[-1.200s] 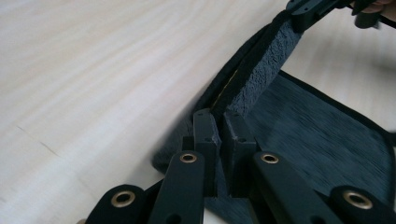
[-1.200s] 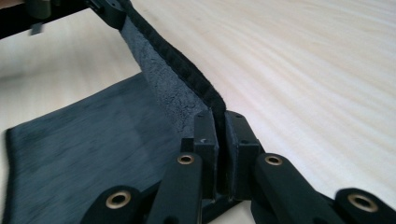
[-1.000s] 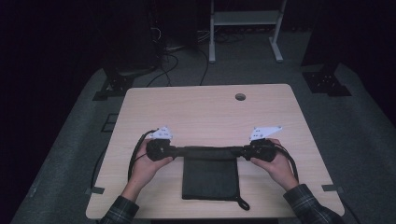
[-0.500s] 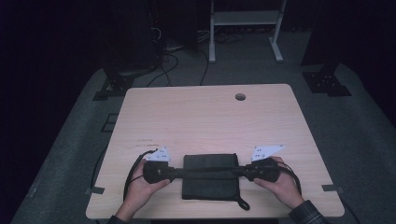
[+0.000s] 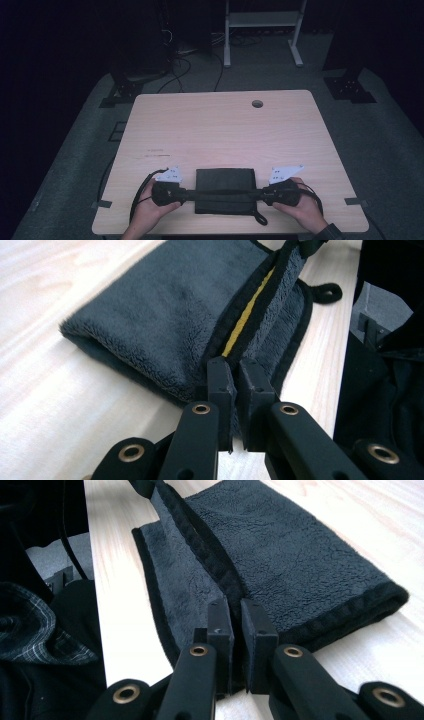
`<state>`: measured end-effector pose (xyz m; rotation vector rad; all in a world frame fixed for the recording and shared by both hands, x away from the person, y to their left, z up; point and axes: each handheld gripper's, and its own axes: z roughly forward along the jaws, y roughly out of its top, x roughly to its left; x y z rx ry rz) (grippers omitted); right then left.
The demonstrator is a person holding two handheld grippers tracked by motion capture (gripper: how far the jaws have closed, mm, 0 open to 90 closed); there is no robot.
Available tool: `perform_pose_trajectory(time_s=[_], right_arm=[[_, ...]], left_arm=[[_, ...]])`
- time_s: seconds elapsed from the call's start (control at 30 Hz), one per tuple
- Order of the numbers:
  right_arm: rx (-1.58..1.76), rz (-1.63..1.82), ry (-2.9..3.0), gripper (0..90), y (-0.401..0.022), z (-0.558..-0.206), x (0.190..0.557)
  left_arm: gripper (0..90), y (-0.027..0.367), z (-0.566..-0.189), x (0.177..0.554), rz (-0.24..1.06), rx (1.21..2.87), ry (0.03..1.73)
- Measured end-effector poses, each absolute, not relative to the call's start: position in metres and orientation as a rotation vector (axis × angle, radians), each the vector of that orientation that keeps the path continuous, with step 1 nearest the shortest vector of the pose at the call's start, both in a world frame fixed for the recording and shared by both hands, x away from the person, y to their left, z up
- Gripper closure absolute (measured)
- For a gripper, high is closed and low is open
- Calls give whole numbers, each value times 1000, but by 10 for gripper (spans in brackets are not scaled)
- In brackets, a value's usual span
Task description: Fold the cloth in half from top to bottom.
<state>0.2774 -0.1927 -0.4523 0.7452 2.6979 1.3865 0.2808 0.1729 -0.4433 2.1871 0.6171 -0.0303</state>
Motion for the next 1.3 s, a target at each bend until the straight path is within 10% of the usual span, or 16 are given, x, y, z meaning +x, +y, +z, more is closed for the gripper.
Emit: perform_pose_trajectory(time_s=[0.47, 1.1, 1.3], right_arm=[[740, 1496, 2702, 672, -199, -452, 277], [523, 1296, 2830, 805, -169, -471, 266], [580, 1329, 2772, 674, -179, -465, 270]], left_arm=[[653, 184, -434, 281, -29, 2126, 611], [592, 152, -464, 269, 9, 2274, 542], [476, 158, -457, 269, 47, 2248, 559]])
